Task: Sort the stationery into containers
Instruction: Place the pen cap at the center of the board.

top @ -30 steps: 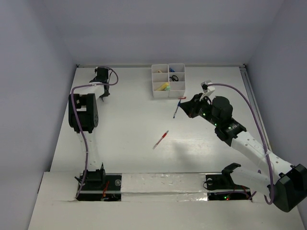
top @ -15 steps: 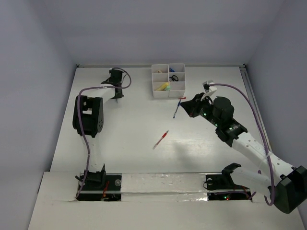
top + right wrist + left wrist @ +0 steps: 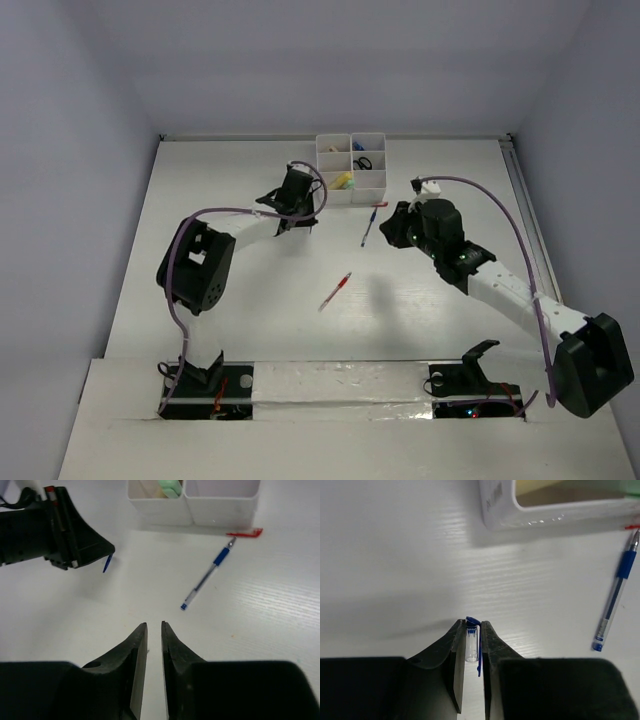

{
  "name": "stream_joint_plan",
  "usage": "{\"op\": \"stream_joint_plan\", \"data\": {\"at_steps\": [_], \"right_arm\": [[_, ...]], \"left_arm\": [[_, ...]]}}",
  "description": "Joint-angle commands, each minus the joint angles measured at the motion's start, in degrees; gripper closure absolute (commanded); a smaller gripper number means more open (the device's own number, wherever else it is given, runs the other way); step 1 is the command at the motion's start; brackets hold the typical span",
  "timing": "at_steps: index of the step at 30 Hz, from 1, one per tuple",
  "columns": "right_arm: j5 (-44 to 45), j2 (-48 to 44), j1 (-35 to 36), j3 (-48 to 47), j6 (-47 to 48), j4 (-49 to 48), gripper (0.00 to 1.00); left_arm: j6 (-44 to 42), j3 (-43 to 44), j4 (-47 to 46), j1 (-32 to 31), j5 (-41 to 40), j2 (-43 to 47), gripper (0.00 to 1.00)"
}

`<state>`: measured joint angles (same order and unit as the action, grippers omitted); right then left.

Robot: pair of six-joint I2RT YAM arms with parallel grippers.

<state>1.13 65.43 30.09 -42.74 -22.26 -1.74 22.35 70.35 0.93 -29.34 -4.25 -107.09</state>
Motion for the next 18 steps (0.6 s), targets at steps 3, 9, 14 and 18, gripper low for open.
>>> {"op": "stream_joint_plan", "data": {"at_steps": [3, 9, 14, 18], "right_arm": [[7.57, 4.44, 0.50, -4.01, 0.90, 1.91, 0.67], [11.35, 11.72, 0.50, -6.82, 1.69, 5.07, 0.55], [12.06, 17.62, -0.02, -9.81, 1.87, 6.31, 0.52], [13.46, 21.66, -0.03, -12.97, 1.70, 7.45, 0.51]], "left_arm": [[1.91, -1.35, -5.94, -2.39, -1.19, 0.39, 1.00], [0.33, -2.58, -7.87, -4.05, -4.62, -1.28, 0.96], [-0.81, -2.67, -7.70, -5.64, -8.48, -2.42, 0.88], [-0.99, -2.84, -7.87, -6.16, -9.46, -3.48, 0.80]]}}
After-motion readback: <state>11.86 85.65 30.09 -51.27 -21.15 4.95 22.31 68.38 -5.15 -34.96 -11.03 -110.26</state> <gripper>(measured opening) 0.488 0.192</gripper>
